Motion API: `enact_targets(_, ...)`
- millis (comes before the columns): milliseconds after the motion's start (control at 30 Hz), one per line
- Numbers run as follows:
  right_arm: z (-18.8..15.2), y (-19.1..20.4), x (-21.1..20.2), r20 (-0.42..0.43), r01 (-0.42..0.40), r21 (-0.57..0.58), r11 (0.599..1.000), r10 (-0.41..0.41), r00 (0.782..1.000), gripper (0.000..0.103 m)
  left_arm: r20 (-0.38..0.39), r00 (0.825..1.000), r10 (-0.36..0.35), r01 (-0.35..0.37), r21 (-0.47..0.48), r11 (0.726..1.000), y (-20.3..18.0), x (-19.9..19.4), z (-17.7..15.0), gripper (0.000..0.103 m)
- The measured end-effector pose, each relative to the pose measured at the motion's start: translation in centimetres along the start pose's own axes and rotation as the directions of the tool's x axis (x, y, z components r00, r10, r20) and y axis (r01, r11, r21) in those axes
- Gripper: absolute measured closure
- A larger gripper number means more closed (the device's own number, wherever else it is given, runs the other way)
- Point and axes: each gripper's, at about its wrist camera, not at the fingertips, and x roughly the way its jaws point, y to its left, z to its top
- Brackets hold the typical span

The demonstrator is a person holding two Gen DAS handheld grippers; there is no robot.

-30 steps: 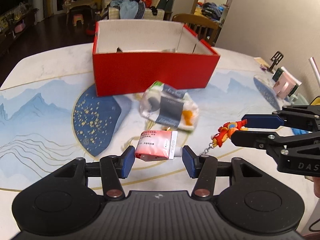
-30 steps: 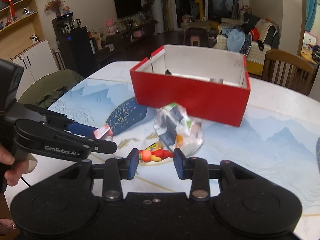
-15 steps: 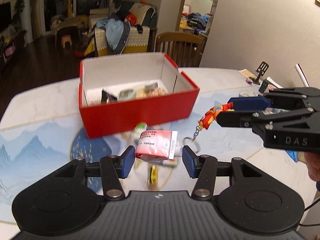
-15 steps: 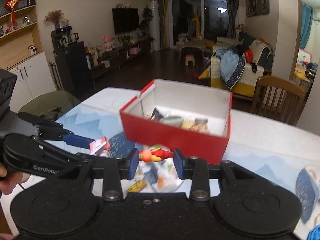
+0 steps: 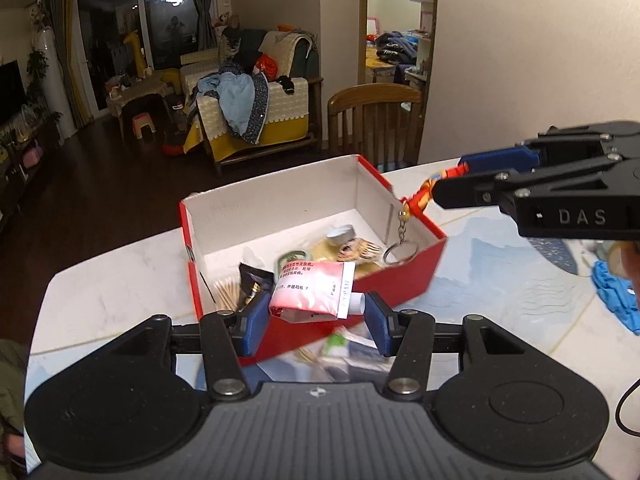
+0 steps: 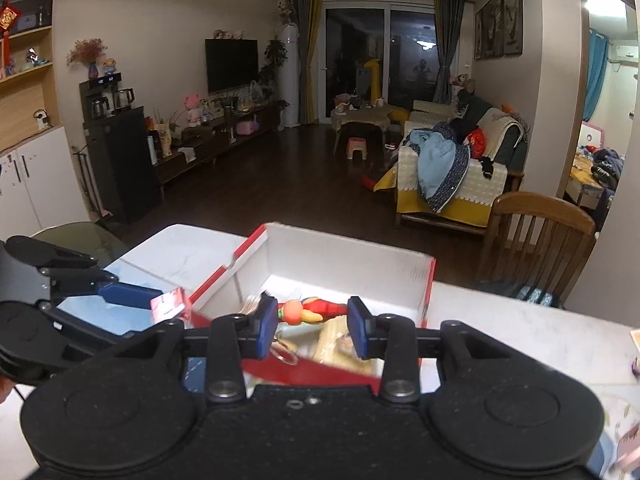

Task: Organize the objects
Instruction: 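Lift and carry the tube and keychain with both tools into the red box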

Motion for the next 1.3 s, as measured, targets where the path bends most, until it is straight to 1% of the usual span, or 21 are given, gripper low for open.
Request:
enact_targets(167,0.7,0.0,2.7,-0.014,0.033,-0.028,0.999,-0.033,0.999,0.066,-0.019,0.999,0.032,-0.032,-0.003,0.999,1.5,2.5,1.6,0.052)
enact_targets(367,0.9,0.2,5.9,-0.041,0.066,-0.066,0.996,-0.069,0.997,0.066,-0.029,0.995,0.097,-0.095,0.043,0.995,3.0,5.6,3.0,0.052)
enact_targets(500,1.0,0.0,7.6,-0.057,0.079,-0.072,0.994,-0.083,0.995,0.066,-0.045,0.991,0.124,-0.123,0.041,0.992,4.0,7.5,4.0,0.052)
enact_targets(667,0.6,-0.8,9.8,-0.096,0.068,-0.052,0.996,-0.072,0.993,0.066,-0.069,0.989,0.129,-0.129,0.008,0.992,5.1,9.5,5.3,0.052)
enact_targets(833,0.0,-1.2,12.3,-0.168,0.049,-0.016,0.999,-0.051,0.984,0.066,-0.097,0.988,0.122,-0.125,-0.029,0.992,5.9,12.0,6.4,0.052)
enact_targets(1033,-1.2,-1.1,14.4,-0.244,0.026,0.027,0.999,-0.019,0.969,0.066,-0.127,0.985,0.113,-0.117,-0.024,0.993,5.8,15.0,6.7,0.052)
enact_targets(1300,-3.1,-0.8,15.8,-0.315,-0.007,0.013,1.000,0.011,0.949,0.066,-0.180,0.977,0.117,-0.124,-0.032,0.992,6.0,19.2,6.8,0.052)
